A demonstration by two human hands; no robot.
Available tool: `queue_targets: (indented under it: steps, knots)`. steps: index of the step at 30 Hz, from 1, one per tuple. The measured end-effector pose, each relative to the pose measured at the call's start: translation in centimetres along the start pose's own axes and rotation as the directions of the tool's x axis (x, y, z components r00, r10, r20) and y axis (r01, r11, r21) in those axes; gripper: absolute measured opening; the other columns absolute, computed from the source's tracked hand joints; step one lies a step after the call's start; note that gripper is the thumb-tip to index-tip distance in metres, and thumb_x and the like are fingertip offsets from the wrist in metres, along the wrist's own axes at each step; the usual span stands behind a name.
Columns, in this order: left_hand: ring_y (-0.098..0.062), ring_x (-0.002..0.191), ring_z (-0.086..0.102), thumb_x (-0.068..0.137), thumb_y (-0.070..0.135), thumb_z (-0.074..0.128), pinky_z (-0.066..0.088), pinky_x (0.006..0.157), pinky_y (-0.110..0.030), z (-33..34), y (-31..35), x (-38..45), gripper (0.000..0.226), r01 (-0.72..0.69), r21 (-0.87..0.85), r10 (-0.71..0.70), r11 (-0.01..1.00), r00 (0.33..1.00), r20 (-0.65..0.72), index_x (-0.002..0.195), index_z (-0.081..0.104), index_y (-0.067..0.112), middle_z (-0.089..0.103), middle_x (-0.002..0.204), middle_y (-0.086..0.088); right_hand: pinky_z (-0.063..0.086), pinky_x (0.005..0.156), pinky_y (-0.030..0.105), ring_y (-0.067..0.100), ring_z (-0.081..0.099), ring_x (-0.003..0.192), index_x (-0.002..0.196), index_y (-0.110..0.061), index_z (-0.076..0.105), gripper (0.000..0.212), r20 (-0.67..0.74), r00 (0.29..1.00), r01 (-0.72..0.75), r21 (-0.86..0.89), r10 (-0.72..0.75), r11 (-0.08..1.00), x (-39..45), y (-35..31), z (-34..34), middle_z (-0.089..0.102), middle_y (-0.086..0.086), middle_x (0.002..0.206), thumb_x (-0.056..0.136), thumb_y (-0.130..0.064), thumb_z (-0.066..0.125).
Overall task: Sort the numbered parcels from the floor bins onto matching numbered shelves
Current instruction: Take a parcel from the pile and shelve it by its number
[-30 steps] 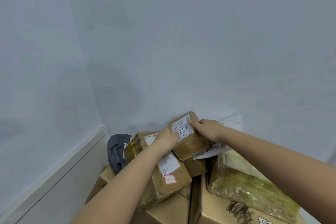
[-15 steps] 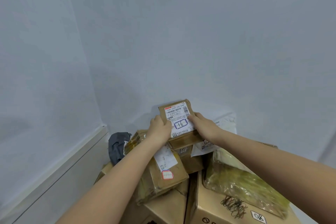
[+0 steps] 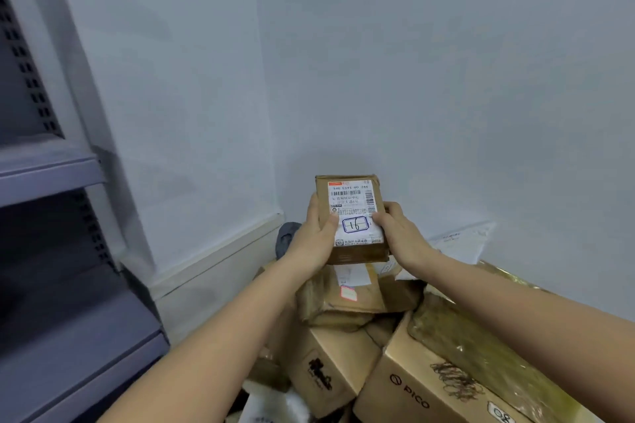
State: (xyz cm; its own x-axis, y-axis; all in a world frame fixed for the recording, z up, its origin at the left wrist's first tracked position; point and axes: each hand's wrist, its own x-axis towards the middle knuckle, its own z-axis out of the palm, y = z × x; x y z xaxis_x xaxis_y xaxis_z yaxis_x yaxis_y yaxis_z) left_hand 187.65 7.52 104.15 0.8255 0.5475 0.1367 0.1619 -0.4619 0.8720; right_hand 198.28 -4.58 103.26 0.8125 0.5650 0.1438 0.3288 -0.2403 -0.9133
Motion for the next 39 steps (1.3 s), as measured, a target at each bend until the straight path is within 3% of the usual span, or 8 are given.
queue_targets:
  steps: [4, 7, 14, 19, 21, 26, 35, 39]
  knots:
    - [-0.018, 0.125, 0.051, 0.103, 0.043, 0.033, 0.041, 0.102, -0.030, -1.5, -0.5, -5.5, 0.058, 0.021, 0.056, -0.012, 0.998, 0.986, -0.165, 0.154, 0.008, 0.033, 0.045, 0.144, 0.009, 0.046, 0.084, 0.030, 0.014, 0.058, 0.103, 0.129, -0.018, 0.041, 0.031, 0.100, 0.989, 0.103, 0.044, -0.107, 0.994, -3.2, -1.2, 1.9, 0.058, 0.001, 0.120, 0.101, -0.030, 0.038]
    - [-0.018, 0.119, 0.054, 0.102, 0.041, 0.035, 0.046, 0.098, -0.038, -3.3, -0.6, -10.1, 0.042, 0.065, 0.062, -0.045, 0.996, 0.960, -0.275, 0.142, 0.032, 0.029, 0.054, 0.135, 0.008, 0.042, 0.079, 0.026, 0.015, 0.055, 0.105, 0.132, -0.015, 0.041, 0.034, 0.175, 0.966, 0.180, 0.064, -0.189, 0.982, -5.8, -2.3, 4.1, 0.056, -0.001, 0.120, 0.100, -0.027, 0.039]
    - [-0.013, 0.112, 0.051, 0.102, 0.039, 0.038, 0.039, 0.089, -0.028, -8.0, -0.9, -21.1, 0.040, 0.210, 0.061, -0.153, 0.976, 0.855, -0.496, 0.139, 0.037, 0.023, 0.053, 0.133, 0.004, 0.048, 0.083, 0.028, 0.012, 0.059, 0.100, 0.132, -0.019, 0.040, 0.036, 0.361, 0.876, 0.275, 0.174, -0.321, 0.946, -12.2, -5.5, 10.1, 0.061, -0.007, 0.111, 0.098, -0.030, 0.041]
    - [-0.016, 0.119, 0.052, 0.101, 0.039, 0.041, 0.041, 0.096, -0.032, -11.1, -2.0, -27.6, 0.046, 0.295, 0.028, -0.218, 0.955, 0.762, -0.610, 0.143, 0.033, 0.022, 0.052, 0.138, 0.001, 0.040, 0.065, 0.007, -0.004, 0.053, 0.087, 0.135, -0.015, 0.037, 0.035, 0.482, 0.785, 0.294, 0.264, -0.390, 0.919, -17.0, -7.6, 14.2, 0.056, -0.009, 0.110, 0.101, -0.021, 0.042]
    - [-0.015, 0.113, 0.054, 0.101, 0.039, 0.042, 0.041, 0.092, -0.030, -12.2, -2.3, -29.9, 0.045, 0.320, 0.016, -0.237, 0.947, 0.732, -0.639, 0.143, 0.033, 0.024, 0.054, 0.135, 0.003, 0.043, 0.067, 0.011, -0.002, 0.055, 0.091, 0.133, -0.013, 0.038, 0.036, 0.518, 0.756, 0.270, 0.310, -0.400, 0.912, -19.0, -8.5, 15.6, 0.056, -0.009, 0.108, 0.099, -0.024, 0.044]
    - [-0.010, 0.103, 0.056, 0.100, 0.039, 0.045, 0.043, 0.075, -0.024, -14.9, -3.0, -35.8, 0.043, 0.353, -0.013, -0.259, 0.935, 0.661, -0.704, 0.140, 0.034, 0.028, 0.059, 0.122, 0.008, 0.047, 0.098, 0.045, 0.017, 0.056, 0.114, 0.121, -0.029, 0.039, 0.048, 0.576, 0.691, 0.266, 0.361, -0.438, 0.894, -23.6, -10.1, 18.8, 0.055, 0.000, 0.126, 0.076, -0.043, 0.044]
    - [0.009, 0.088, 0.053, 0.102, 0.030, 0.043, 0.044, 0.068, -0.012, -19.2, -4.0, -49.3, 0.042, 0.380, -0.087, -0.310, 0.921, 0.580, -0.753, 0.142, 0.034, 0.033, 0.057, 0.118, 0.017, 0.040, 0.106, 0.039, 0.011, 0.045, 0.126, 0.142, -0.026, 0.034, 0.065, 0.629, 0.538, 0.376, 0.417, -0.561, 0.827, -35.3, -13.5, 24.4, 0.046, -0.006, 0.140, 0.081, -0.042, 0.046]
    - [0.001, 0.093, 0.053, 0.102, 0.031, 0.040, 0.038, 0.074, -0.014, -21.2, -4.2, -56.9, 0.041, 0.436, -0.080, -0.335, 0.896, 0.547, -0.767, 0.142, 0.035, 0.034, 0.053, 0.117, 0.018, 0.039, 0.108, 0.043, 0.010, 0.044, 0.128, 0.143, -0.031, 0.034, 0.066, 0.668, 0.486, 0.347, 0.444, -0.563, 0.826, -42.3, -14.8, 27.7, 0.043, -0.008, 0.142, 0.079, -0.043, 0.046]
